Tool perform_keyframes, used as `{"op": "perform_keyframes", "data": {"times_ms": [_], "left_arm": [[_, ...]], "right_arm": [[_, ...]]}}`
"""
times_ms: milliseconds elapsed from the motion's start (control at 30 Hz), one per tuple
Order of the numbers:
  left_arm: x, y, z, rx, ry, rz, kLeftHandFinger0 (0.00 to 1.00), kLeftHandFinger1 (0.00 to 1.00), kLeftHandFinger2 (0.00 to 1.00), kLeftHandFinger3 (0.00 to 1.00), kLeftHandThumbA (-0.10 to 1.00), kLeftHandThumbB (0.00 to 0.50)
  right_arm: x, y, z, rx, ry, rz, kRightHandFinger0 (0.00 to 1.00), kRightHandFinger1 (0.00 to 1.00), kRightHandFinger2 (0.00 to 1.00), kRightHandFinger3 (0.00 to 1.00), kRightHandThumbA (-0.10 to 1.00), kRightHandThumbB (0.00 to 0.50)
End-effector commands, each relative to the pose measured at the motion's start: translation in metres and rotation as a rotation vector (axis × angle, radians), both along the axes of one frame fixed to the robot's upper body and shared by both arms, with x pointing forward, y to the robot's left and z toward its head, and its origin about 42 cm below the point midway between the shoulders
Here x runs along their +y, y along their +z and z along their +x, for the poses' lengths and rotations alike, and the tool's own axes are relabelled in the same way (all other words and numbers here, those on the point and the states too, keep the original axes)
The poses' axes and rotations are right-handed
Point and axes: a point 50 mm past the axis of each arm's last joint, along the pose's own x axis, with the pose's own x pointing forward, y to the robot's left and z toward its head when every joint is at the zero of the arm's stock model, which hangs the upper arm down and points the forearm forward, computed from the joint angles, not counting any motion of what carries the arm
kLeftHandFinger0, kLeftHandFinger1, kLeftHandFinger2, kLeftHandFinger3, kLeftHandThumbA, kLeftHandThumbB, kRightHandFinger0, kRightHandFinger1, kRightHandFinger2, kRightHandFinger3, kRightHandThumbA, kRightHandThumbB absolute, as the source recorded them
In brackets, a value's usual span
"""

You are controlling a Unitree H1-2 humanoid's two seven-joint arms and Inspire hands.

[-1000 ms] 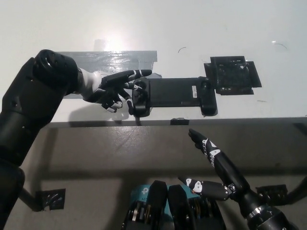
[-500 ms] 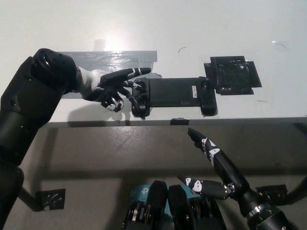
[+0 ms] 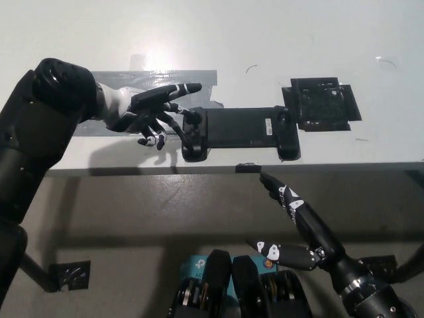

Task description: A controller is being placed at the center of the desk near the left hand and the robot uses its left hand's index finger to press a button at the left area of the controller

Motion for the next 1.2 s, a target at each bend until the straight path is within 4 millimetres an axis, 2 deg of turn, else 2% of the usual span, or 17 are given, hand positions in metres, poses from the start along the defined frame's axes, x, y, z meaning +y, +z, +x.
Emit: {"op": "perform_keyframes", "data": {"times_ms": [0, 133, 167, 200, 233, 267, 300, 333, 433, 500, 767, 933, 1067, 1167], "left_arm": [[0.004, 0.03, 0.004, -0.068, 0.014, 0.015, 0.1, 0.26, 0.62, 1.0, 1.0, 0.458], [0.003, 0.023, 0.002, -0.033, -0.003, 0.007, 0.03, 0.18, 0.53, 1.0, 1.0, 0.465], [0.003, 0.021, 0.002, -0.011, -0.014, 0.004, 0.0, 0.08, 0.45, 1.0, 1.0, 0.458], [0.002, 0.019, 0.001, 0.002, -0.022, -0.003, 0.0, 0.02, 0.41, 1.0, 1.0, 0.448], [0.0, 0.017, 0.0, 0.008, -0.036, 0.008, 0.0, 0.0, 0.38, 1.0, 1.0, 0.45], [0.0, 0.015, -0.001, 0.02, -0.046, 0.015, 0.0, 0.0, 0.32, 1.0, 1.0, 0.45], [0.001, 0.013, -0.001, 0.051, -0.055, 0.01, 0.0, 0.0, 0.22, 1.0, 1.0, 0.443], [0.001, 0.012, -0.002, 0.066, -0.067, 0.017, 0.0, 0.0, 0.17, 1.0, 1.0, 0.435], [-0.001, 0.01, -0.003, 0.081, -0.086, 0.039, 0.0, 0.0, 0.19, 1.0, 1.0, 0.443], [0.0, 0.007, -0.003, 0.09, -0.078, 0.04, 0.0, 0.0, 0.27, 1.0, 1.0, 0.453], [0.002, 0.004, -0.004, 0.081, -0.068, 0.029, 0.0, 0.0, 0.28, 1.0, 1.0, 0.448], [0.004, -0.005, -0.005, 0.097, -0.06, 0.032, 0.0, 0.0, 0.4, 1.0, 1.0, 0.452], [0.006, -0.018, -0.006, 0.124, -0.044, 0.033, 0.0, 0.09, 0.54, 1.0, 1.0, 0.457], [0.013, -0.03, -0.008, 0.151, -0.025, 0.038, 0.0, 0.09, 0.55, 1.0, 1.0, 0.454]], "right_arm": [[0.003, 0.014, 0.006, -0.055, 0.024, -0.002, 1.0, 1.0, 1.0, 1.0, 0.78, 0.219], [0.003, 0.013, 0.005, -0.057, 0.023, -0.004, 1.0, 1.0, 1.0, 1.0, 0.78, 0.219], [0.003, 0.013, 0.005, -0.058, 0.025, -0.002, 1.0, 1.0, 1.0, 1.0, 0.78, 0.217], [0.003, 0.014, 0.005, -0.058, 0.025, -0.001, 1.0, 1.0, 1.0, 1.0, 0.78, 0.218], [0.002, 0.013, 0.004, -0.056, 0.024, -0.003, 1.0, 1.0, 1.0, 1.0, 0.78, 0.219], [0.002, 0.013, 0.004, -0.055, 0.024, -0.005, 1.0, 1.0, 1.0, 1.0, 0.78, 0.22], [0.003, 0.013, 0.004, -0.055, 0.025, -0.004, 1.0, 1.0, 1.0, 1.0, 0.78, 0.219], [0.003, 0.013, 0.005, -0.056, 0.026, -0.003, 1.0, 1.0, 1.0, 1.0, 0.78, 0.217], [0.002, 0.013, 0.004, -0.059, 0.024, -0.008, 1.0, 1.0, 1.0, 1.0, 0.78, 0.214], [0.002, 0.013, 0.004, -0.06, 0.022, -0.009, 1.0, 1.0, 1.0, 1.0, 0.78, 0.214], [0.003, 0.013, 0.007, -0.066, 0.024, -0.012, 1.0, 1.0, 1.0, 1.0, 0.78, 0.219], [0.004, 0.014, 0.007, -0.062, 0.026, -0.013, 1.0, 1.0, 1.0, 1.0, 0.77, 0.225], [0.004, 0.015, 0.008, -0.056, 0.026, -0.01, 1.0, 1.0, 1.0, 1.0, 0.76, 0.229], [0.005, 0.014, 0.008, -0.053, 0.029, -0.009, 1.0, 1.0, 1.0, 1.0, 0.76, 0.229]]}}
